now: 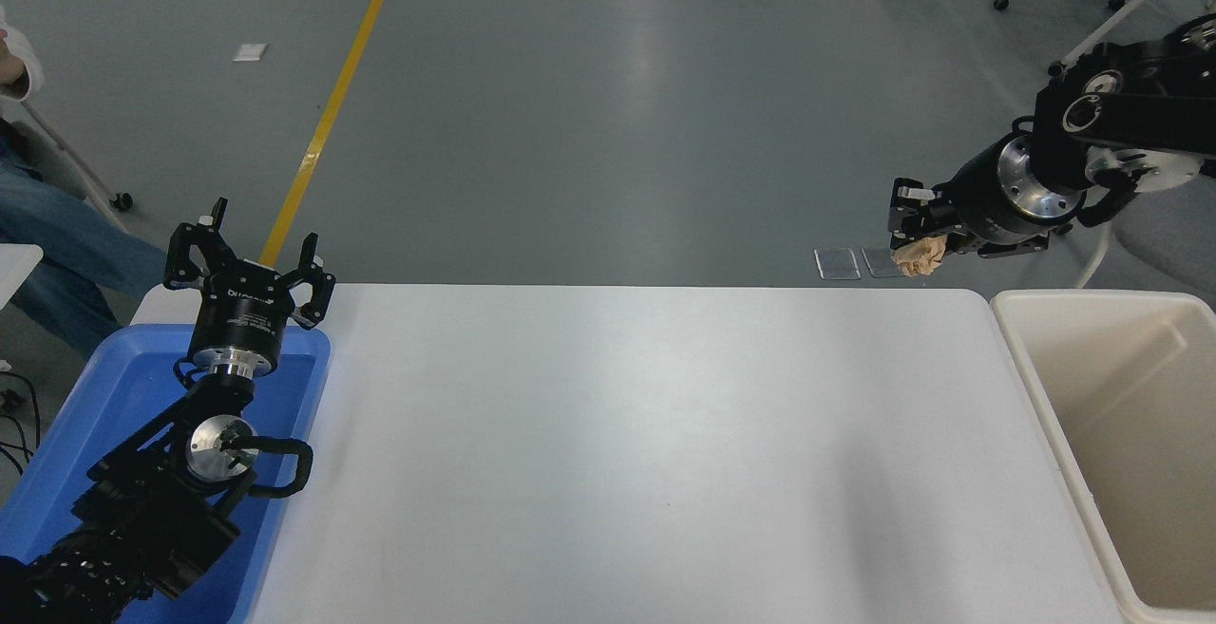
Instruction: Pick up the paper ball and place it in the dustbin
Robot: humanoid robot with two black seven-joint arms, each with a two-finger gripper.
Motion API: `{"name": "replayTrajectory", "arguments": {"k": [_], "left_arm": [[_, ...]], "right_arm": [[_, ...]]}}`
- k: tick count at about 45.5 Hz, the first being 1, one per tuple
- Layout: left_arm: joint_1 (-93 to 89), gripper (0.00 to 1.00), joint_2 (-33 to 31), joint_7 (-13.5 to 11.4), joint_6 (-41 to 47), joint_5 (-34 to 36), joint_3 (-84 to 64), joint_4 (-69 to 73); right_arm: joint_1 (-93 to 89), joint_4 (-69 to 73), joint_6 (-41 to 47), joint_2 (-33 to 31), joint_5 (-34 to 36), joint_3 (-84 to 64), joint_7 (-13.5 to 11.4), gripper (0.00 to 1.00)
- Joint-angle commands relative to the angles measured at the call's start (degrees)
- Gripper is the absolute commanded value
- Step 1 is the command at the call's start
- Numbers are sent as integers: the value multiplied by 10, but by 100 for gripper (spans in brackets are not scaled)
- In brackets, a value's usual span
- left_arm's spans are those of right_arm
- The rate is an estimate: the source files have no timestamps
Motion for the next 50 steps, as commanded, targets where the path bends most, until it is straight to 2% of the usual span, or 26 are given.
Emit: {"name": "replayTrajectory", "arguments": {"k": [1,8,16,23,28,39,50], "left_arm": [[0,99,0,0,0,0,0,0],[0,99,0,0,0,0,0,1],[0,99,0,0,0,0,0,1],[0,99,0,0,0,0,0,1],[0,99,0,0,0,0,0,0],[0,99,0,0,0,0,0,0],[0,99,0,0,0,0,0,0]], "right_arm": [[25,3,1,-3,4,-7,0,0],[-3,-30,-19,-6,2,-4,-1,0],[-114,-129,-150,-4,-3,2,-1,0],[-196,-215,-219,-1,10,3,-1,0],[-259,-295,-257,0,71,7,-1,0],[-389,-451,-281,7,217,19,0,0],[-558,-567,-327,44,270,128,0,0]]}}
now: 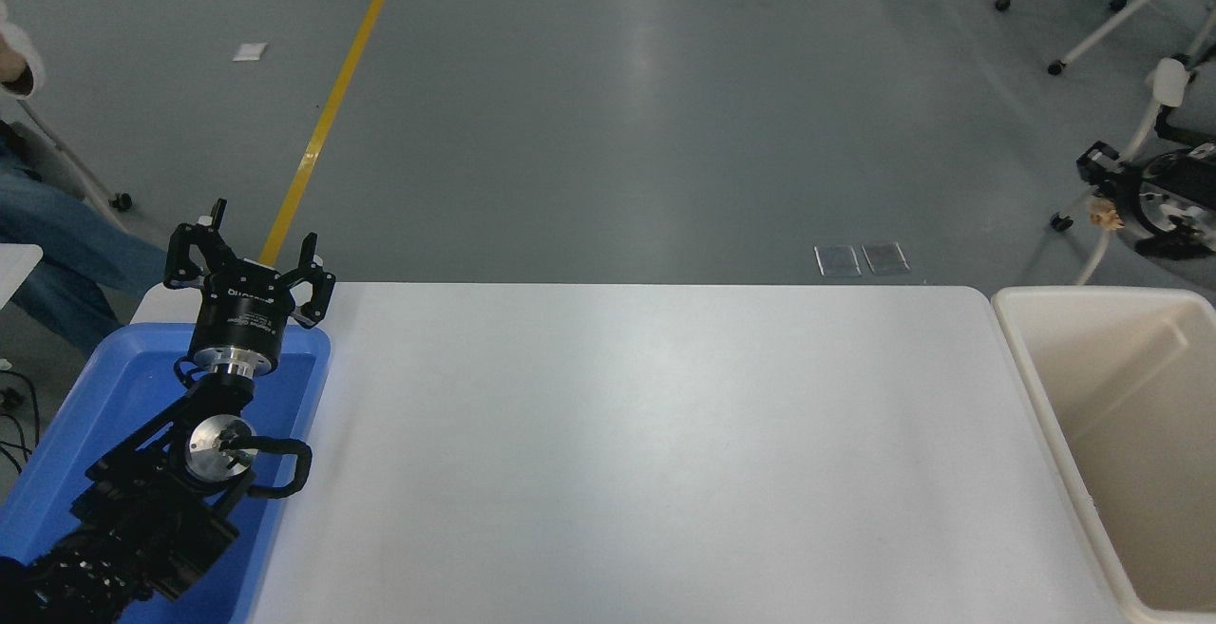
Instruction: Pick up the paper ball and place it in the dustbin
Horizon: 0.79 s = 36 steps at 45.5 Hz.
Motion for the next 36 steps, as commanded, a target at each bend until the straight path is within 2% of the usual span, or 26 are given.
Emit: {"name": "replayTrajectory", "arguments": {"k": [1,12,22,23,27,30,32,36], "left_arm": [[0,99,-1,0,0,0,0,0],[0,99,0,0,0,0,0,1],[0,99,0,0,0,0,0,0],[-1,99,0,0,0,0,0,1],[0,99,0,0,0,0,0,1],[0,99,0,0,0,0,0,1],[-1,99,0,0,0,0,0,0],[-1,99,0,0,0,0,0,1]], "right_arm": [[-166,-132,-50,33,77,93,0,0],[-243,-154,-68,56,86,205,1,0],[-271,-154,-118,79,88,226,1,0],[-273,-153,-119,79,88,226,1,8],[-276,-150,-118,79,87,220,2,60],[-279,-148,-117,79,84,219,2,86],[-281,-147,-117,80,83,218,2,98],[-283,-145,-116,81,82,219,2,100]]}}
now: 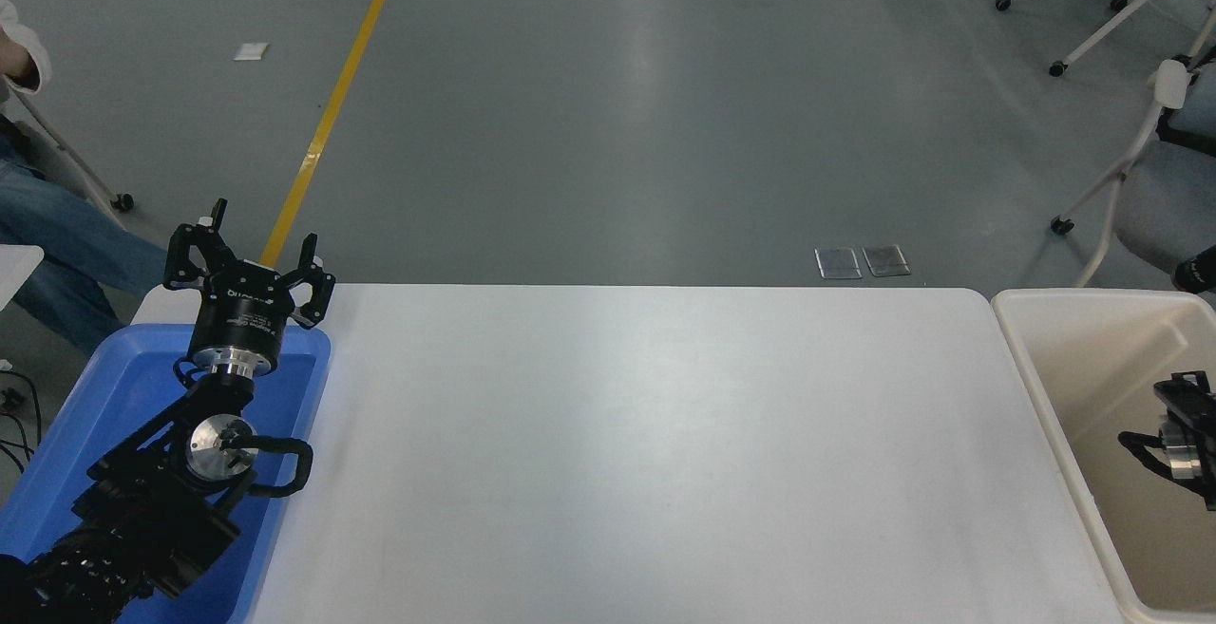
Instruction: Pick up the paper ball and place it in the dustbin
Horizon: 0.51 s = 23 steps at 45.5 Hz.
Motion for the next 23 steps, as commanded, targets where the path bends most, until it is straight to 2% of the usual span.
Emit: {"name": "replayTrajectory", "arguments": {"k": [1,11,23], "left_arm": [[0,99,0,0,0,0,0,0],[0,99,0,0,0,0,0,0],[0,99,0,0,0,0,0,0]], "right_arm": [[-18,2,-7,8,-1,8,0,100],[-18,7,-1,7,-2,7,0,100],[5,94,0,-3,-5,-3,1,100]]}}
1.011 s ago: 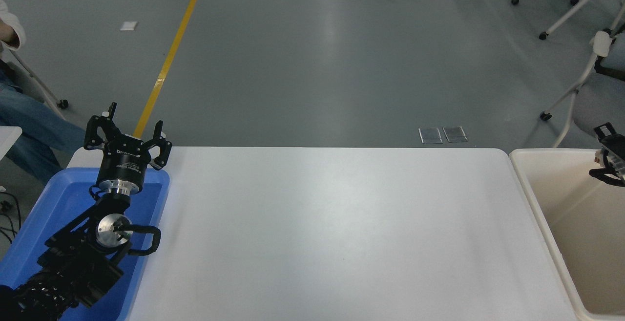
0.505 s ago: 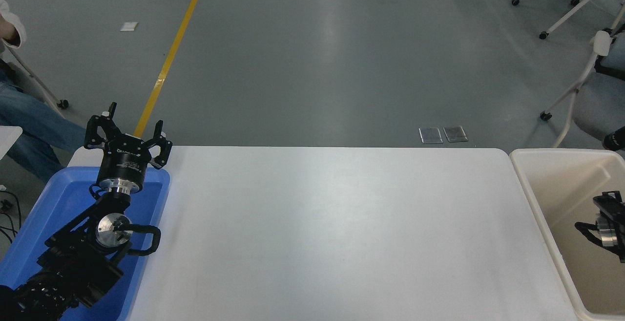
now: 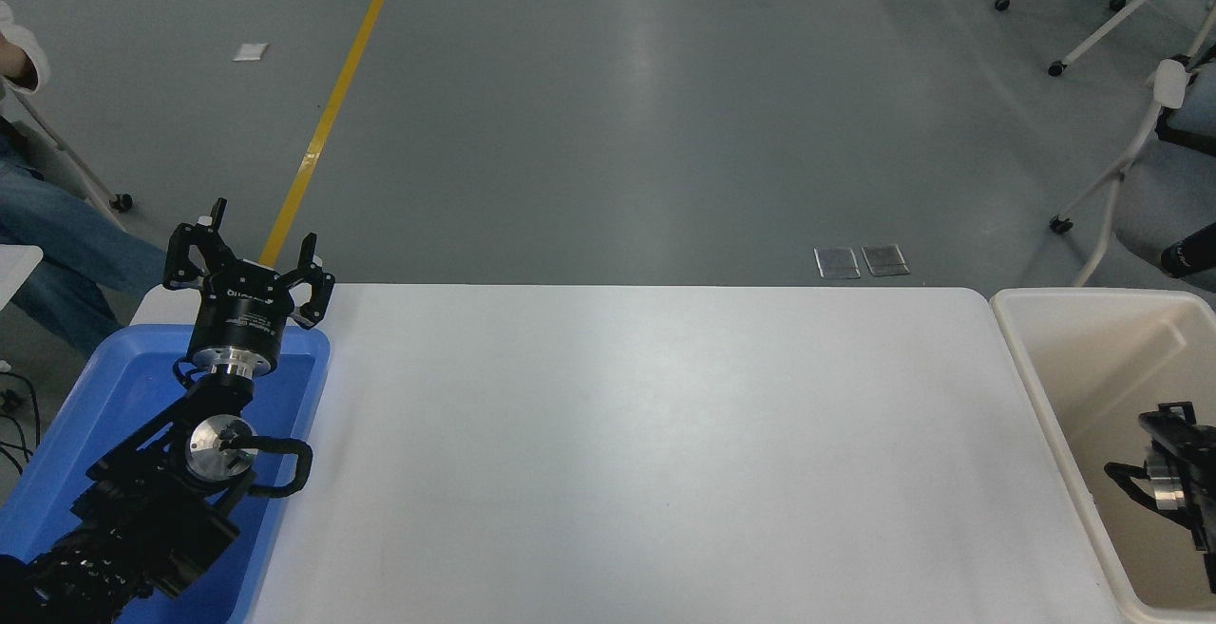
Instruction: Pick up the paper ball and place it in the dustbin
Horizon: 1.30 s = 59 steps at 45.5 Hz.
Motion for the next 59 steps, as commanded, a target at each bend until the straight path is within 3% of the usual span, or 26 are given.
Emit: {"name": "replayTrajectory", "arguments": {"k": [1,9,16,33,49,59], "left_arm": [[0,99,0,0,0,0,0,1],[0,99,0,0,0,0,0,0],[0,99,0,0,0,0,0,0],[0,99,0,0,0,0,0,0],[0,99,0,0,0,0,0,0],[0,99,0,0,1,0,0,1]], "right_arm": [[19,52,1,-12,-2,-4,1,100],[82,61,9,-22,-5,-22,3,100],[216,127,65,-43,-29,-153,3,100],[563,421,239,-30,-34,-377,-2,100],[750,621,443,-22,-132,-393,-2,100],[817,692,497,-25,-151,-389,-2,100]]}}
